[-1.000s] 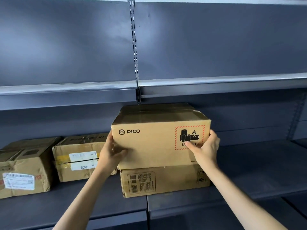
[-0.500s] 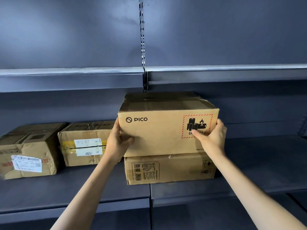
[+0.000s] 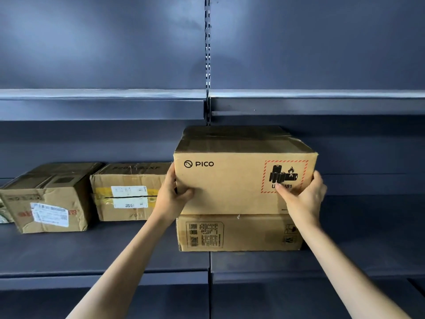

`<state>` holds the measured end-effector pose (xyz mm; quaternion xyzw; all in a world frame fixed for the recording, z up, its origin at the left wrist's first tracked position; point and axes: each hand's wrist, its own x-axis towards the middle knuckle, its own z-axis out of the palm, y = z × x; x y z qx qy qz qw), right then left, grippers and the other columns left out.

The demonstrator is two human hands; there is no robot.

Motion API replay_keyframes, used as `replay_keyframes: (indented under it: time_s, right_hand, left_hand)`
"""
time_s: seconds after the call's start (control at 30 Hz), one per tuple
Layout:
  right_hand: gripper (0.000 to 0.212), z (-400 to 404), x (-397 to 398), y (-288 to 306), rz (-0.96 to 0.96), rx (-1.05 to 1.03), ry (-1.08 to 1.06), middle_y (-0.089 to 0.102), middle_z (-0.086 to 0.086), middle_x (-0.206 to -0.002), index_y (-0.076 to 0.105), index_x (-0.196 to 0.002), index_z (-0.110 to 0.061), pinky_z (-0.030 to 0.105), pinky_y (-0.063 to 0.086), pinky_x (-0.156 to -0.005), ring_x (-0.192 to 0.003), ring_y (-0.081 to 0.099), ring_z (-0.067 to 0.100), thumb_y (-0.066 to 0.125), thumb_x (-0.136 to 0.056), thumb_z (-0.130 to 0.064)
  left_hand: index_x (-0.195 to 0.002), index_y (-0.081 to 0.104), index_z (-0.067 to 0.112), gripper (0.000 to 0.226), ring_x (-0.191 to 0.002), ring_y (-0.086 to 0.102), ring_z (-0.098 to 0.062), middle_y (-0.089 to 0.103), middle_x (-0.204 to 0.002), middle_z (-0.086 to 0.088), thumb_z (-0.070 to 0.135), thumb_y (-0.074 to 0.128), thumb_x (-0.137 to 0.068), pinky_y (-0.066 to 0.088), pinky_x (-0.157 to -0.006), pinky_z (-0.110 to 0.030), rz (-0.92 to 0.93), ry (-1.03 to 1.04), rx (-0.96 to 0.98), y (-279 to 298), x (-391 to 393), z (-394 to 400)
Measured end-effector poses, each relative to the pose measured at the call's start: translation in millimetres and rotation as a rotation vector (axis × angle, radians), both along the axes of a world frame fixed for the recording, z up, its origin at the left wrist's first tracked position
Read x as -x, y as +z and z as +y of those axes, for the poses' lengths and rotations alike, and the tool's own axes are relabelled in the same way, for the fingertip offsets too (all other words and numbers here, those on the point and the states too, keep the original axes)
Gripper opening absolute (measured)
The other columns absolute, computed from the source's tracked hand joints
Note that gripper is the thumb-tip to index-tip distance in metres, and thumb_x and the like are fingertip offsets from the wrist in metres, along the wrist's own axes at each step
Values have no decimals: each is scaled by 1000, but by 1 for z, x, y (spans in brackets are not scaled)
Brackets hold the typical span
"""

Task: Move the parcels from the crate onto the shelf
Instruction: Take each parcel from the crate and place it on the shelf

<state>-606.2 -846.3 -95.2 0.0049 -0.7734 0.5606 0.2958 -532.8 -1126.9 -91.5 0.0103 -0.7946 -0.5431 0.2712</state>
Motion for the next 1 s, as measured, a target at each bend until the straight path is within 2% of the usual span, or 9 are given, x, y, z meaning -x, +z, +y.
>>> replay_keyframes:
  time_s: [0.07, 0.17, 0.27, 0.37, 0.4, 0.47, 0.63, 0.8, 1.0]
  right_hand:
    - [102, -7, -9, -10, 17, -17, -26, 26, 17, -141, 20, -143, -12, 41, 32, -106, -132, 26, 30, 83, -64, -15]
    - [102, -18, -31, -23, 42, -122, -55, 24, 19, -143, 19, -144, -12, 41, 32, -105, -130, 25, 31, 83, -64, -17]
    - [99, -34, -62, -32, 30, -237, -58, 30, 22, -141, 24, -142, -9, 45, 29, -108, -127, 28, 35, 83, -64, -23]
    - [95, -61, -103, -36, 28, -273, -49, 36, 22, -138, 29, -141, -6, 36, 23, -104, -127, 26, 28, 83, -65, -21]
    - [94, -71, -118, -39, 4, -272, -25, 35, 21, -138, 28, -141, -7, 37, 23, -106, -129, 26, 28, 82, -66, -22]
    - [91, -88, -149, -47, -40, -271, 50, 33, 16, -141, 27, -142, -11, 40, 27, -108, -132, 29, 29, 80, -69, -22]
    - [82, -130, -232, -77, -187, -303, 212, 32, 4, -143, 28, -141, -18, 33, 30, -106, -132, 31, 21, 75, -75, -27]
    - [80, -164, -300, -107, -353, -474, 328, 29, 6, -149, 28, -143, -14, 38, 25, -112, -139, 21, 23, 72, -77, -29]
    - [84, -193, -355, -116, -462, -594, 452, 24, 2, -150, 24, -144, -15, 35, 27, -107, -138, 20, 21, 69, -77, -36]
  left_hand:
    - [-140, 28, 32, 77, -96, 57, 3, 52, -108, 21, -4, 62, -82, 50, -70, -14, -19, 19, -36, -4, -9, 6]
    - [-148, 17, 19, 84, -118, 50, -21, 48, -128, -1, 4, 67, -82, 51, -91, -37, -82, 22, -98, -11, -32, 8]
    - [-147, 20, 19, 83, -113, 48, -18, 45, -125, -1, 7, 69, -82, 47, -87, -26, -119, 48, -45, -19, -61, -2]
    - [-145, 26, 17, 79, -118, 50, -25, 47, -132, -11, 7, 70, -80, 47, -93, -35, -161, 46, -30, -26, -95, -22]
    - [-144, 29, 17, 77, -119, 50, -25, 47, -132, -12, 6, 70, -80, 47, -92, -32, -173, 49, -10, -30, -106, -31]
    - [-141, 35, 18, 72, -117, 50, -20, 49, -132, -10, 7, 70, -80, 46, -85, -25, -177, 57, 57, -39, -133, -49]
    - [-137, 41, 15, 62, -124, 47, -23, 46, -136, -9, 10, 68, -82, 42, -97, -33, -309, 56, 157, -75, -213, -94]
    - [-142, 35, 10, 70, -128, 39, -29, 38, -139, -15, 15, 69, -80, 35, -100, -28, -526, 95, 287, -108, -284, -135]
    - [-144, 30, 15, 75, -134, 33, -28, 29, -148, -8, 24, 68, -80, 32, -108, -36, -549, 156, 225, -123, -343, -167]
